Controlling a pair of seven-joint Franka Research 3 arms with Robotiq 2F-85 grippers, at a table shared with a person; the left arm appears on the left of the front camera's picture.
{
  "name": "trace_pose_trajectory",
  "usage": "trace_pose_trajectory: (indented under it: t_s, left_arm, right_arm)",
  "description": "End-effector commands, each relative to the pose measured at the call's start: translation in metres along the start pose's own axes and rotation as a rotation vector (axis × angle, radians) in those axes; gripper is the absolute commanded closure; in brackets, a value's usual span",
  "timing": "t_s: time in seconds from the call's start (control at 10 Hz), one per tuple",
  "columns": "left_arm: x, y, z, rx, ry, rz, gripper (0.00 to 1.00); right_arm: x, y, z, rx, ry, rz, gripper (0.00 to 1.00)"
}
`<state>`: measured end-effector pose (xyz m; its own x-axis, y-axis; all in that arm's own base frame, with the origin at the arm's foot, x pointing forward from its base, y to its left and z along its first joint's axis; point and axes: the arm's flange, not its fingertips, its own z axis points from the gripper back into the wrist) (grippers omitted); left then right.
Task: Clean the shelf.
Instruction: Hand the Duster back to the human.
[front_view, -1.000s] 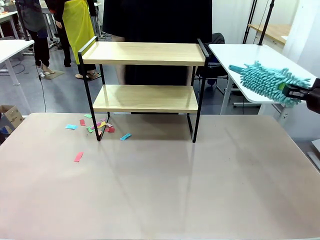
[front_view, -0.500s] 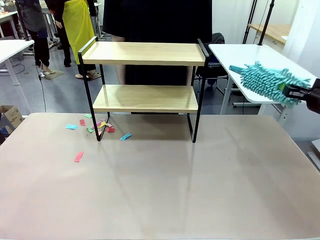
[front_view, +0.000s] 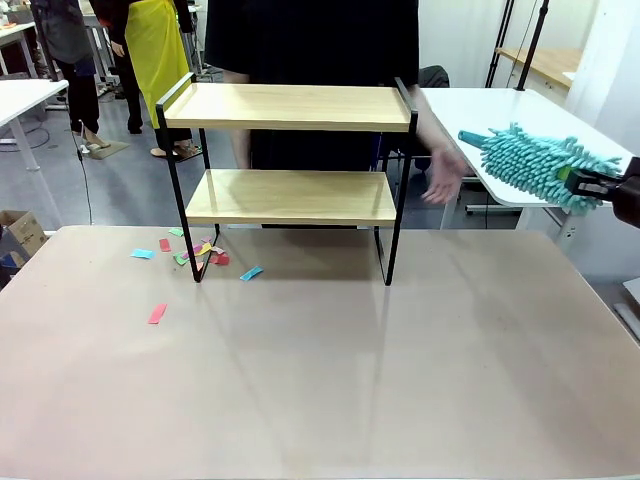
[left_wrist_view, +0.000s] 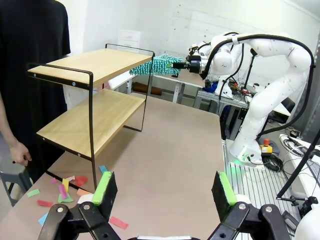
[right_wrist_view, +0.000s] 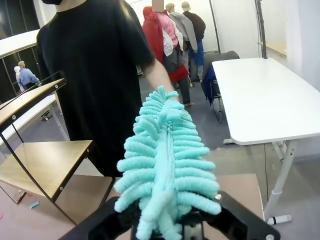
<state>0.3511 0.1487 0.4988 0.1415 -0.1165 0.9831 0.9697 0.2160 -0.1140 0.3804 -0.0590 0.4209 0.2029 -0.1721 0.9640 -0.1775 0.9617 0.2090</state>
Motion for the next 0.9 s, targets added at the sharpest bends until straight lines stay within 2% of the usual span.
trace_pose_trajectory:
  t_s: [0.0,0.8]
  left_arm:
    - [0.0016,-0.0036,0.0002,-0.006,-0.007,-0.008,0.00]
    - [0.0016,-0.0036,0.0002,-0.006,-0.007,-0.008,0.00]
  right_arm:
    - [0.0013,0.0006,-0.0003,0.004,-0.005,0.005,0.83]
    - [0.0013,0.0006,-0.0003,0.004,-0.005,0.005,0.83]
